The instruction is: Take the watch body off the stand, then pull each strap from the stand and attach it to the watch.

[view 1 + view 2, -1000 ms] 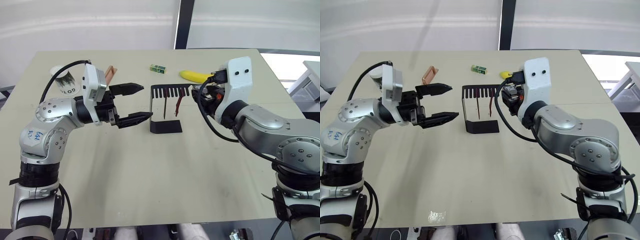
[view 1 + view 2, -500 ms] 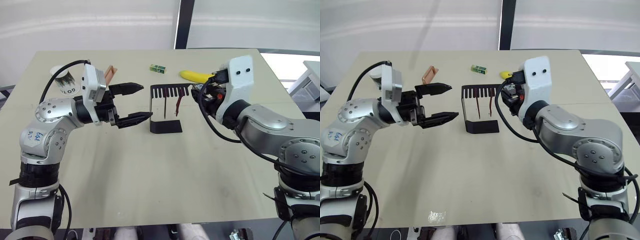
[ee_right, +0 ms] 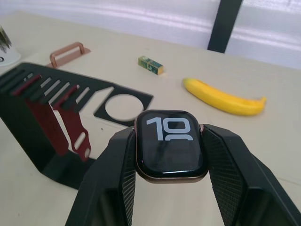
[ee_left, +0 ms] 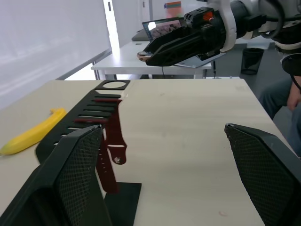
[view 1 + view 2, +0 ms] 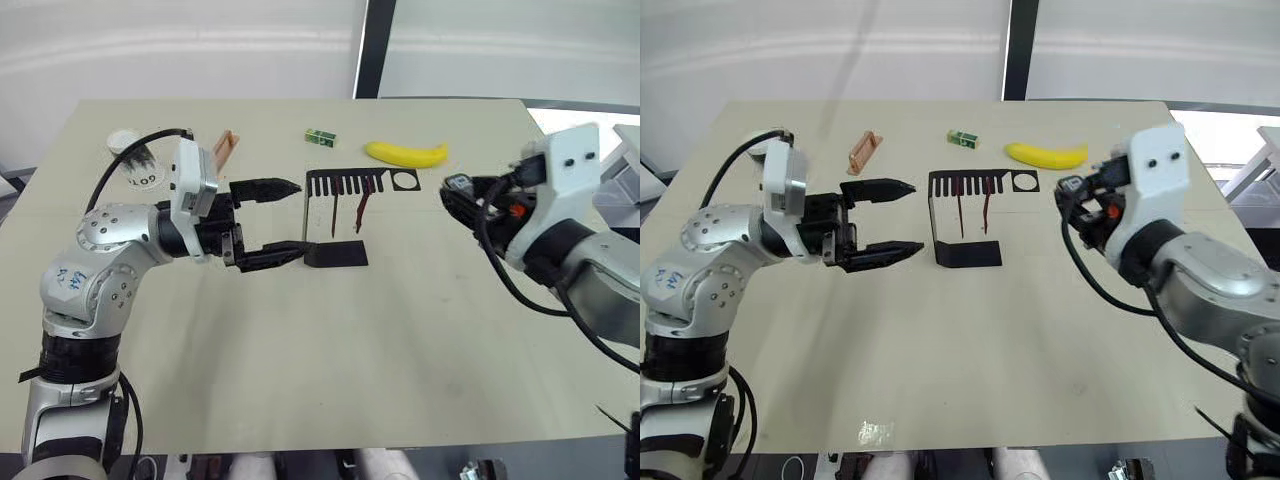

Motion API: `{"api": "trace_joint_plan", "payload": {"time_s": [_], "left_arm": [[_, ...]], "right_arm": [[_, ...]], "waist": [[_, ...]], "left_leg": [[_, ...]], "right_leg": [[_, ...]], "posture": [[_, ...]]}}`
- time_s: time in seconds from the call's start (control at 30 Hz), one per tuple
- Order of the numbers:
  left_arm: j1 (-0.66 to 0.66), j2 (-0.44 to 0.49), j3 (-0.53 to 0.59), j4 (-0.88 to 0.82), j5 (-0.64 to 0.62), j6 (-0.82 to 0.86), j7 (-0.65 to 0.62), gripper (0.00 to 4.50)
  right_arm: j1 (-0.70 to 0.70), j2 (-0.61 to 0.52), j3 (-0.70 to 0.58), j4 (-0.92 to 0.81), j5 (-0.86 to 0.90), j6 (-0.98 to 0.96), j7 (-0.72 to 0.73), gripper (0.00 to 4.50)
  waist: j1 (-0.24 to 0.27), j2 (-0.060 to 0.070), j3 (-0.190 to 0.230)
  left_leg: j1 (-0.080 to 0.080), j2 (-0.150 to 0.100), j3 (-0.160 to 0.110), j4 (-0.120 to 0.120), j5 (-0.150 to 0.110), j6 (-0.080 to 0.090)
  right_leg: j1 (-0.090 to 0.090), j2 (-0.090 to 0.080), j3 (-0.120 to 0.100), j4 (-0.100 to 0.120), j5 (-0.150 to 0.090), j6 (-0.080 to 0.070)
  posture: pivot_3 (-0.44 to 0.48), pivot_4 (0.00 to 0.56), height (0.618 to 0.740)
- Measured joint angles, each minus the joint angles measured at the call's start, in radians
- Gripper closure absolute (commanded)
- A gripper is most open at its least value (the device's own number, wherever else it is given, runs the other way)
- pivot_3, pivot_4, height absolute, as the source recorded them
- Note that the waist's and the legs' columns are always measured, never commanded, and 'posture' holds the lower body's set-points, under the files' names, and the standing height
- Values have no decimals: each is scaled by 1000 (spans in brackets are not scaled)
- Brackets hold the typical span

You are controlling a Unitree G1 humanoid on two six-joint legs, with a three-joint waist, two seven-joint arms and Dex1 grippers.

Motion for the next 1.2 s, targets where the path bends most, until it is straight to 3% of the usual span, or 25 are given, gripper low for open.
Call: {"api": "trace_joint_plan", "payload": {"time_s": [0.1, 0.2, 0.4, 0.67, 1.2], "left_arm": [[35, -2, -47, -22, -2, 4, -42, 0], [56, -14, -99, -24, 17, -15, -75, 0], [70, -60, -162, -23, 64, -77, -88, 0], [83, -63, -201, -1, 134, -150, -119, 0], [83, -66, -200, 15, 141, -152, -121, 0]], "right_arm": [[193, 13, -44, -55, -56, -35, 30, 2836], [366, 71, -10, -95, -211, -97, 94, 2836], [547, 187, 125, -59, -517, -241, 182, 2836], [581, 320, 194, 78, -784, -352, 249, 2836], [577, 438, 186, 197, -946, -402, 383, 2836]], "waist": [[-5, 0, 0], [-6, 0, 0], [-5, 0, 0], [-3, 0, 0], [-2, 0, 0]], "left_leg": [[2, 0, 0, -1, 0, 0], [2, 0, 0, 0, 0, -1], [3, 0, 1, 0, 0, -1], [3, 0, 1, 0, 0, -1], [4, -1, 1, 1, 0, -1]], "right_leg": [[2, 0, 1, 0, 0, 0], [3, 1, 1, 0, 0, 0], [3, 1, 1, 0, 0, 0], [2, 1, 1, 0, 0, 0], [3, 1, 1, 1, 0, 0]], "posture": [[0, 150, 740], [0, 150, 740], [0, 150, 740], [0, 150, 740], [0, 150, 740]]}}
